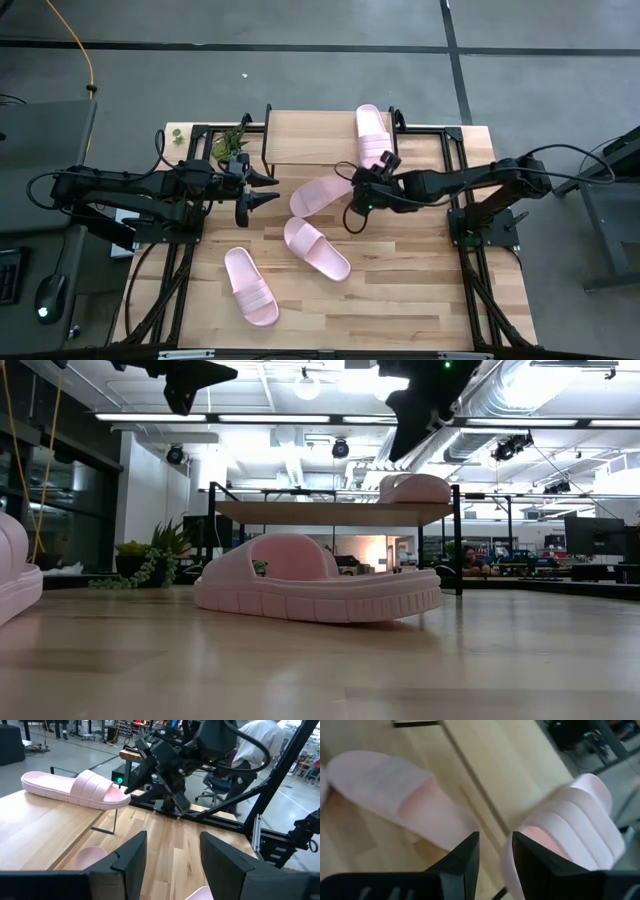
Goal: Pick and place slides into the shelf
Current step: Put the pink slide on the shelf
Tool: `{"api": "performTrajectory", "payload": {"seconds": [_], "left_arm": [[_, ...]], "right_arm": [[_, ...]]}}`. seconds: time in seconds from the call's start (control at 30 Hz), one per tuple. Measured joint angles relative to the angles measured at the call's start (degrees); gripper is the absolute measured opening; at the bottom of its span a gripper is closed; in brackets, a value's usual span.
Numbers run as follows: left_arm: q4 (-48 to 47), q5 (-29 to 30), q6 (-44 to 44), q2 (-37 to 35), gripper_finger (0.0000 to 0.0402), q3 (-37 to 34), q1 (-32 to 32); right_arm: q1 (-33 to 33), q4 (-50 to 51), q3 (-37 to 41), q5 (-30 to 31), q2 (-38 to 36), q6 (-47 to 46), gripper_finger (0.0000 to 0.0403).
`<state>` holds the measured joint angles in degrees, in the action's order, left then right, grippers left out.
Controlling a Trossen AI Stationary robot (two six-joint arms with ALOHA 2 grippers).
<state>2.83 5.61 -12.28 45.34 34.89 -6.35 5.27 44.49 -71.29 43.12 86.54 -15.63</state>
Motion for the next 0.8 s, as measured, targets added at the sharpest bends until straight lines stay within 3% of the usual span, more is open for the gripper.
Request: {"api": "performTrajectory", "payload": {"seconds": [0.27,0.5,0.8], "left_arm": [[-0.04,-0.21,1.49,-0.18,0.0166,0.0,-0.01],[-0.68,-4.01,1.49,-2.92,0.0166,0.02,-0.02],[-7.93,-4.19,-0.19,-7.81,0.0166,0.02,-0.02]], "right_arm": [[2.27,-0.31,0.0,-1.6,0.02,0.21,0.0106],[3.83,-3.45,-0.01,-2.88,0.02,1.12,0.0106],[5.25,-6.82,0.0,-4.38,0.02,3.13,0.0106]]}}
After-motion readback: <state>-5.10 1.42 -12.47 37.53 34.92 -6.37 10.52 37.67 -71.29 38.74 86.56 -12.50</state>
